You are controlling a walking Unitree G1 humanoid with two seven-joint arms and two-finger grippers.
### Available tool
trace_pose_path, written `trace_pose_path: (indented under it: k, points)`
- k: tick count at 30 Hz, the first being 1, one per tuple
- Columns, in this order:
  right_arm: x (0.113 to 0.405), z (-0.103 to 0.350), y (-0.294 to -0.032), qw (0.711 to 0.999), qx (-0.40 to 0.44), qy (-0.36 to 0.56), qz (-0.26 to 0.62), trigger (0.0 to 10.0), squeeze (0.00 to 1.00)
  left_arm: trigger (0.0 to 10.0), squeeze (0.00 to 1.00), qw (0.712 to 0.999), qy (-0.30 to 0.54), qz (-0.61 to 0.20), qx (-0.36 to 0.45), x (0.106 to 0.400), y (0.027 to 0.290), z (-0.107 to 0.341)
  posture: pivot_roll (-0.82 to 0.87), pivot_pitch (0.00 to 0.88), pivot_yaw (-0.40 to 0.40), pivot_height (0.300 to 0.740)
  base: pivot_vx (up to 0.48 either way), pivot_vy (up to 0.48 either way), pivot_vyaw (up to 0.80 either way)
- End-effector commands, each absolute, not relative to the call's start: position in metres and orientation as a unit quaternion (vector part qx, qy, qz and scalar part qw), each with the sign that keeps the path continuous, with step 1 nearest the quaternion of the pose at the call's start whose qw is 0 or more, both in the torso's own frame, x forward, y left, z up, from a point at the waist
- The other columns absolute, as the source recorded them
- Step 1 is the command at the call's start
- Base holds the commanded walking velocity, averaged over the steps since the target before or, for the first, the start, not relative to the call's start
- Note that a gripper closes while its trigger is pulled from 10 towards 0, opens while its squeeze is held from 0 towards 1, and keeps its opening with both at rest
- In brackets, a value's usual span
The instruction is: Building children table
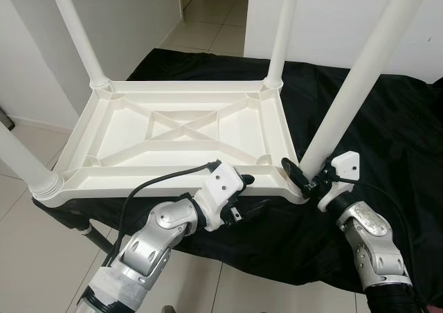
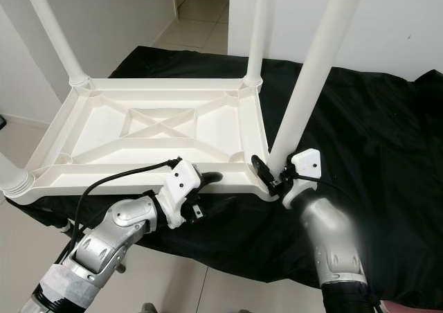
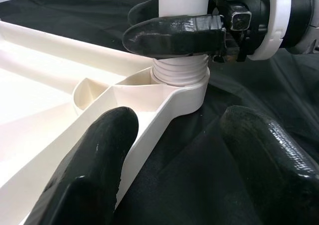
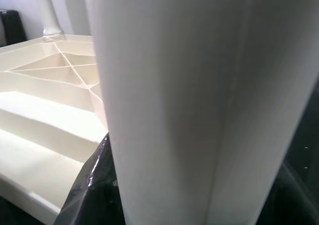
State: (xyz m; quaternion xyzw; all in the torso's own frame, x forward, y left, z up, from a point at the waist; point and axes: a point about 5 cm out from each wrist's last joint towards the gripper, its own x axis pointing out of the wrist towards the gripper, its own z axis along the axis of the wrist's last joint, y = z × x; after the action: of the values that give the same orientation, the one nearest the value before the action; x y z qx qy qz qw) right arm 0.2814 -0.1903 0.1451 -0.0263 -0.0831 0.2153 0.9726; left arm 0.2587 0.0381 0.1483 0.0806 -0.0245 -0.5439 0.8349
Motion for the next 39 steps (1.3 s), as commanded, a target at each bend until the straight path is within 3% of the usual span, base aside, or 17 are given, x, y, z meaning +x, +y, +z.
trace_pose_path:
  k: [1,5,10,14,26,38,39]
  points:
    - [0.277,0.139,-0.185,0.977,-0.004,-0.072,0.2,10.0,0.0,10.0,0.0,0.807,-0.022,-0.585,0.082,0.252,0.037,0.146,-0.05,0.064,0.005,0.74,0.0,0.0,0.0]
    - [0.276,0.137,-0.183,0.982,-0.003,-0.068,0.178,10.0,0.0,10.0,0.0,0.808,-0.023,-0.584,0.081,0.252,0.037,0.147,-0.05,0.065,0.004,0.74,0.0,0.0,0.0]
    - [0.272,0.132,-0.177,0.996,0.011,-0.056,0.07,10.0,0.0,10.0,0.0,0.81,-0.023,-0.581,0.079,0.254,0.037,0.147,-0.05,0.065,0.008,0.74,0.0,0.0,0.0]
    - [0.268,0.127,-0.171,0.998,0.026,-0.048,0.033,10.0,0.0,10.0,0.0,0.808,-0.021,-0.583,0.079,0.254,0.038,0.146,-0.06,0.066,0.014,0.74,0.0,0.0,0.0]
    - [0.262,0.121,-0.158,0.99,0.071,-0.029,-0.119,10.0,0.0,10.0,0.0,0.8,-0.019,-0.595,0.08,0.254,0.035,0.146,-0.08,0.079,0.046,0.74,0.0,0.0,0.0]
    - [0.265,0.13,-0.14,0.991,0.054,-0.045,-0.111,10.0,0.0,10.0,0.0,0.803,-0.022,-0.59,0.077,0.258,0.035,0.149,-0.08,0.085,0.043,0.74,0.0,0.0,0.0]
    - [0.265,0.132,-0.14,0.991,0.061,-0.053,-0.107,10.0,0.51,10.0,0.0,0.805,-0.022,-0.588,0.077,0.258,0.036,0.149,-0.08,0.086,0.037,0.74,0.0,0.0,0.0]
